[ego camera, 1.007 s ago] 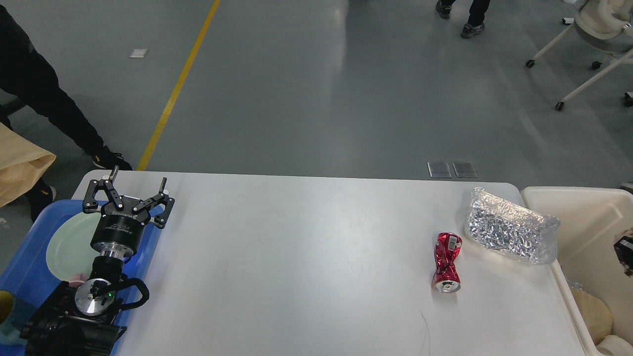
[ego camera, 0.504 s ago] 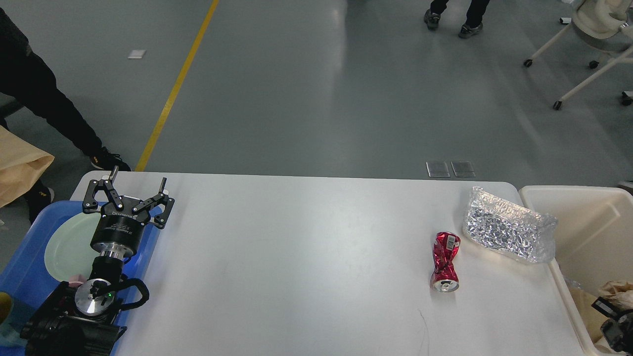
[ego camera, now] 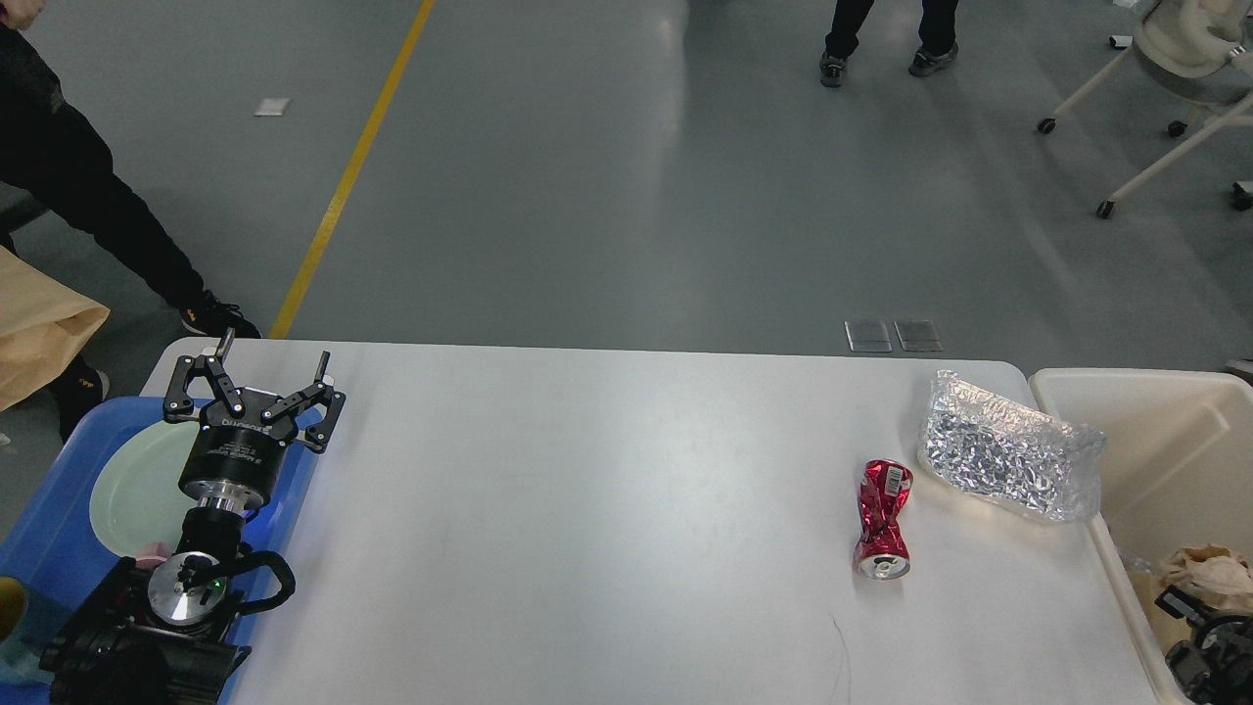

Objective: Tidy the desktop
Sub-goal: 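Open the right gripper inside the box and hold it there, then raise the right gripper and move it over the silver foil bag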

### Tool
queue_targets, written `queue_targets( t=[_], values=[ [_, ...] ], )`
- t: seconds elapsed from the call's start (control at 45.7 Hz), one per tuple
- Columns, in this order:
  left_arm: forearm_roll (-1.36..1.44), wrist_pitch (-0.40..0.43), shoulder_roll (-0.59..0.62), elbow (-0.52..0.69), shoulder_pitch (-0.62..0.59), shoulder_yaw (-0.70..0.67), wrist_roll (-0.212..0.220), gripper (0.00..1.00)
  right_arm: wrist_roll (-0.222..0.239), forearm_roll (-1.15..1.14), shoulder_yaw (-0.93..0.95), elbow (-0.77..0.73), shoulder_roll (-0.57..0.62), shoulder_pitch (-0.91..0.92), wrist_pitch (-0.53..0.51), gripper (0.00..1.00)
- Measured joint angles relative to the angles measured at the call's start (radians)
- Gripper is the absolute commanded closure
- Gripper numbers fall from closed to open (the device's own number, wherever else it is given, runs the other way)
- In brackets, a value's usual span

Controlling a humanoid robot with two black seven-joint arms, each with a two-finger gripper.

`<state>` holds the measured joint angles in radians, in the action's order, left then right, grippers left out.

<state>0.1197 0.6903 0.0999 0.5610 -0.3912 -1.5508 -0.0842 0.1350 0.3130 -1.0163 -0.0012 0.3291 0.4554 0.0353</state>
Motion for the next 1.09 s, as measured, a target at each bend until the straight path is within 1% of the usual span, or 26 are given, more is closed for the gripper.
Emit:
queue_targets(
  t=[0.263, 0.394, 0.504, 0.635, 0.701, 0.745, 0.788, 0.854, 0.964, 1.029, 1.095],
  values=[
    [0.000, 0.000, 0.000, 0.000, 0.000, 0.000, 0.000, 0.04, -0.006, 0.000, 0.003, 0.004, 0.013, 0.008, 0.004, 0.00],
    [0.000, 0.000, 0.000, 0.000, 0.000, 0.000, 0.000, 0.04, -0.009, 0.001, 0.008, 0.051, 0.035, 0.053, -0.006, 0.00],
    [0.000, 0.000, 0.000, 0.001, 0.000, 0.000, 0.000, 0.04, -0.007, -0.005, 0.009, 0.180, 0.106, 0.166, -0.038, 0.00],
    [0.000, 0.000, 0.000, 0.001, 0.000, 0.000, 0.000, 0.04, 0.003, -0.082, 0.002, 0.406, 0.230, 0.394, -0.123, 0.00],
    [0.000, 0.000, 0.000, 0.001, 0.000, 0.000, 0.000, 0.04, 0.005, -0.177, -0.001, 0.525, 0.289, 0.527, -0.179, 0.00],
    [0.000, 0.000, 0.000, 0.001, 0.000, 0.001, 0.000, 0.04, 0.006, -0.260, -0.006, 0.618, 0.333, 0.647, -0.233, 0.00],
    [0.000, 0.000, 0.000, 0.001, 0.000, 0.001, 0.000, 0.04, 0.006, -0.308, -0.012, 0.674, 0.355, 0.726, -0.278, 0.00],
    [0.000, 0.000, 0.000, 0.001, 0.000, 0.001, 0.000, 0.04, 0.006, -0.363, -0.034, 0.746, 0.374, 0.867, -0.382, 0.00],
    [0.000, 0.000, 0.000, 0.001, 0.000, 0.001, 0.000, 0.04, 0.008, -0.387, -0.094, 0.814, 0.366, 1.096, -0.604, 0.00],
    [0.000, 0.000, 0.000, 0.001, 0.000, 0.000, 0.000, 0.04, 0.008, -0.389, -0.124, 0.851, 0.338, 1.223, -0.742, 0.00],
    [0.000, 0.000, 0.000, 0.001, 0.000, 0.000, 0.000, 0.04, 0.008, -0.389, -0.150, 0.890, 0.300, 1.337, -0.852, 0.00]
  ],
)
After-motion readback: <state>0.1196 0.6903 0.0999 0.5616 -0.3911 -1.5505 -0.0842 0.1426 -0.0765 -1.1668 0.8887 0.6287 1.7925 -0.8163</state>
